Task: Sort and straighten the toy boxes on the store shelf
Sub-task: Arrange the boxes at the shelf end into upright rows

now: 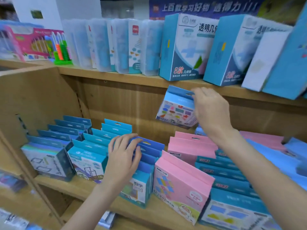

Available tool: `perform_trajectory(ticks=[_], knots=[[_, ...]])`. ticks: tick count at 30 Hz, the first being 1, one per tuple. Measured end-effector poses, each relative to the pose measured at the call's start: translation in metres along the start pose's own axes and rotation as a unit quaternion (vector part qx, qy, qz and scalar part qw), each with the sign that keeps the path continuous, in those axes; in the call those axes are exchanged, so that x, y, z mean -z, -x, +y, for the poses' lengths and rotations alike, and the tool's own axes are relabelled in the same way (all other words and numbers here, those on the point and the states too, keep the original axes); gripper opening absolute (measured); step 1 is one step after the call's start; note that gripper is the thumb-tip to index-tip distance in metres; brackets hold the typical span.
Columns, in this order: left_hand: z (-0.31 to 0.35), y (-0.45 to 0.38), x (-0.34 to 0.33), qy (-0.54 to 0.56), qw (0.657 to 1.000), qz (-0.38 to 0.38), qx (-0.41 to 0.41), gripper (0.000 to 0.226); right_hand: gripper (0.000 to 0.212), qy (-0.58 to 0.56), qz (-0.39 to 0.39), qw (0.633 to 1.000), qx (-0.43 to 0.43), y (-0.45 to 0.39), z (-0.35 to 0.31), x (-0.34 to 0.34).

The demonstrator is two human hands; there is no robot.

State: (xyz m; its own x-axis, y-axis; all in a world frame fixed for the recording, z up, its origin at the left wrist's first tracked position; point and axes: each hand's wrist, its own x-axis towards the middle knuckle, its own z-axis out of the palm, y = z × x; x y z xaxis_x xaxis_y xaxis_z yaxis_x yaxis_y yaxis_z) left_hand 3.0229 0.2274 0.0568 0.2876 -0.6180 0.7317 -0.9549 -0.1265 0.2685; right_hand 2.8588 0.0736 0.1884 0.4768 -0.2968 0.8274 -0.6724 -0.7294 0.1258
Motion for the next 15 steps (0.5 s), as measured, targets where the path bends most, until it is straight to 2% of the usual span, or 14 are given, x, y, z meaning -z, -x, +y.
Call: perform_trajectory(ticks=[2,5,8,11,15], knots=[[0.002,0.002,0.004,0.007,1.0,0.014,0.014,0.033,0.011,-0.027,0.055,0.998,-0.02,0.001,0.005,0.027],[0.013,0.007,0.01,0.016,1.0,0.024,0.011,0.034,0.018,-0.063,0.069,0.994,-0.065,0.011,0.019,0.074],[0.034,0.015,0.011,0.059,0.998,0.035,-0.016,0.032,0.02,-0.076,0.06,0.991,-0.093,0.036,0.034,0.124],[0.063,0.029,0.007,0.117,0.992,0.013,-0.055,0.034,0.02,-0.058,0.041,0.99,-0.125,0.065,0.047,0.169],[0.104,0.05,-0.004,0.166,0.976,-0.022,-0.141,0.04,0.017,-0.055,-0.036,0.985,-0.157,0.111,0.06,0.206]])
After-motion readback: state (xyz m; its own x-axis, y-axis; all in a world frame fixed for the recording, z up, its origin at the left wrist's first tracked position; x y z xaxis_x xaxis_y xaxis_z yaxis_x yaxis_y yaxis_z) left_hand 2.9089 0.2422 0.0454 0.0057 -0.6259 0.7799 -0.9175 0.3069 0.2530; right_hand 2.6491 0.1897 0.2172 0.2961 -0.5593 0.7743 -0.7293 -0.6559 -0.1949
